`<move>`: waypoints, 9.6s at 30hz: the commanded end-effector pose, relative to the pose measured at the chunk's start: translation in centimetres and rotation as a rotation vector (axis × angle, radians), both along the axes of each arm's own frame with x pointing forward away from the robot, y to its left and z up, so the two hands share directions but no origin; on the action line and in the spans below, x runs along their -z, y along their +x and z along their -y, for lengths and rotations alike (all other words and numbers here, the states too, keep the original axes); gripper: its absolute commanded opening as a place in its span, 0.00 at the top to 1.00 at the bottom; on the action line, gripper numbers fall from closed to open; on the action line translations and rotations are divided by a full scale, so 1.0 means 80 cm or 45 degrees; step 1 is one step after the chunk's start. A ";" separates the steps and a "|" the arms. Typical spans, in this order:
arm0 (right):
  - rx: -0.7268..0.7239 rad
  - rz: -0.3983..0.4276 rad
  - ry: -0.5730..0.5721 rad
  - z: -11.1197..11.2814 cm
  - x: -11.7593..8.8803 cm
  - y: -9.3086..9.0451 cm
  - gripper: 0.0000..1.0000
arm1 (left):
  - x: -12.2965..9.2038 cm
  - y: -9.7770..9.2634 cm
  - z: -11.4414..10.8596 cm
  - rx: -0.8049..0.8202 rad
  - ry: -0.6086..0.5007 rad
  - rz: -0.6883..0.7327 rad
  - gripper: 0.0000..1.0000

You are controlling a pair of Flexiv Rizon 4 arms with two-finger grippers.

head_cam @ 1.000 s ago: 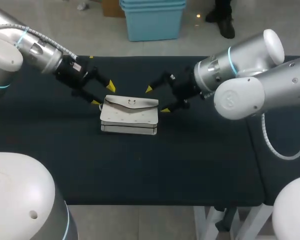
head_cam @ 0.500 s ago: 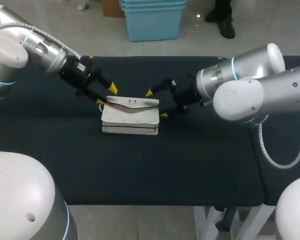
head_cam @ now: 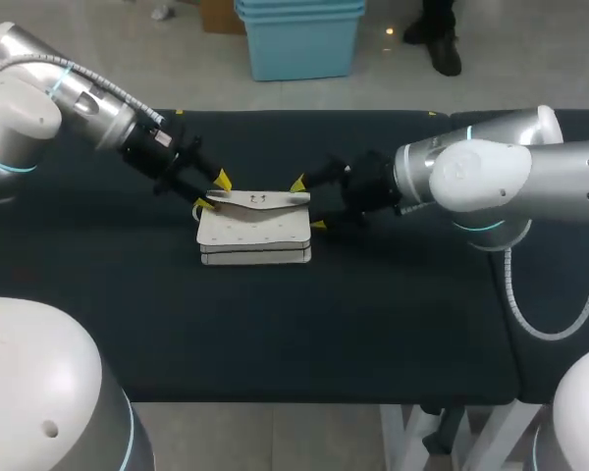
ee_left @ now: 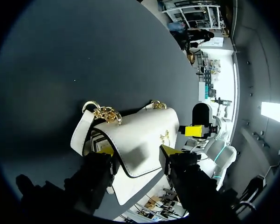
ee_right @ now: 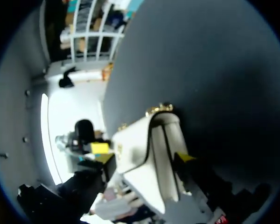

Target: Pick up the bag, open it, inspect its contents, close it, and place it on the opposite side

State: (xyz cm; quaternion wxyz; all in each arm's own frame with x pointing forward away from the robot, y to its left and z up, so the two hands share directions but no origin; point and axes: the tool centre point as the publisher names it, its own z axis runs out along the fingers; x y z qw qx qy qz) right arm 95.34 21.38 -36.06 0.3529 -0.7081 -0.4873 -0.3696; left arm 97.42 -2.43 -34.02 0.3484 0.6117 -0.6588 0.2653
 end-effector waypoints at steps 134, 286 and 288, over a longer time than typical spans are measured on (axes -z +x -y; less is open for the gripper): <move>-0.105 -0.046 0.057 -0.015 0.011 -0.014 0.47 | 0.001 -0.028 -0.021 -0.282 -0.188 0.012 0.54; -0.055 0.213 -0.931 0.217 -0.061 0.052 0.00 | 0.004 0.007 -0.119 -0.190 0.129 0.129 1.00; -0.030 0.202 -0.973 0.233 -0.063 0.059 0.00 | 0.005 0.015 -0.133 -0.183 0.137 0.142 1.00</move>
